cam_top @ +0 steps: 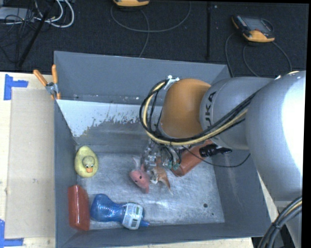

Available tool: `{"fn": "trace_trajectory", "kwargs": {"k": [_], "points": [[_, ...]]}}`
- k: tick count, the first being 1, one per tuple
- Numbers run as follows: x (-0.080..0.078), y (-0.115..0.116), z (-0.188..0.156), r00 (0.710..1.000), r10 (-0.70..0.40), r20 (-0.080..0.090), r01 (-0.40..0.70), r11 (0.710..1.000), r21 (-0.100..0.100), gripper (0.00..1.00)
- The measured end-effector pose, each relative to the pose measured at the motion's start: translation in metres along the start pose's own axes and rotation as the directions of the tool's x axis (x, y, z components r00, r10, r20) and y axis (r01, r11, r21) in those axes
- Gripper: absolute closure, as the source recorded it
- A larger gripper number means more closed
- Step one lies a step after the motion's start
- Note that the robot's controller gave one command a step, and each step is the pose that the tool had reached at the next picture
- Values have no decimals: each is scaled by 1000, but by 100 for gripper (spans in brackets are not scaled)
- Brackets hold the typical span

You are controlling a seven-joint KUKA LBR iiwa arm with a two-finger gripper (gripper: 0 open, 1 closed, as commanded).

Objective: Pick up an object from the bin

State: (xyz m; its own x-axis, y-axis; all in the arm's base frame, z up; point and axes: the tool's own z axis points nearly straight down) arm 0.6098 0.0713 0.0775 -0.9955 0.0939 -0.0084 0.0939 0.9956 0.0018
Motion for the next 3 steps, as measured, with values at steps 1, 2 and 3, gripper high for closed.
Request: {"fn": "trace_trajectory", "kwargs": {"k": [1,2,3], "points": [[0,0,0,1000,1,0,-1,1000,0,100],[0,0,0,1000,1,0,-1,1000,0,100],[22,3,-1,994,-111,19,111,994,-1,100]]}}
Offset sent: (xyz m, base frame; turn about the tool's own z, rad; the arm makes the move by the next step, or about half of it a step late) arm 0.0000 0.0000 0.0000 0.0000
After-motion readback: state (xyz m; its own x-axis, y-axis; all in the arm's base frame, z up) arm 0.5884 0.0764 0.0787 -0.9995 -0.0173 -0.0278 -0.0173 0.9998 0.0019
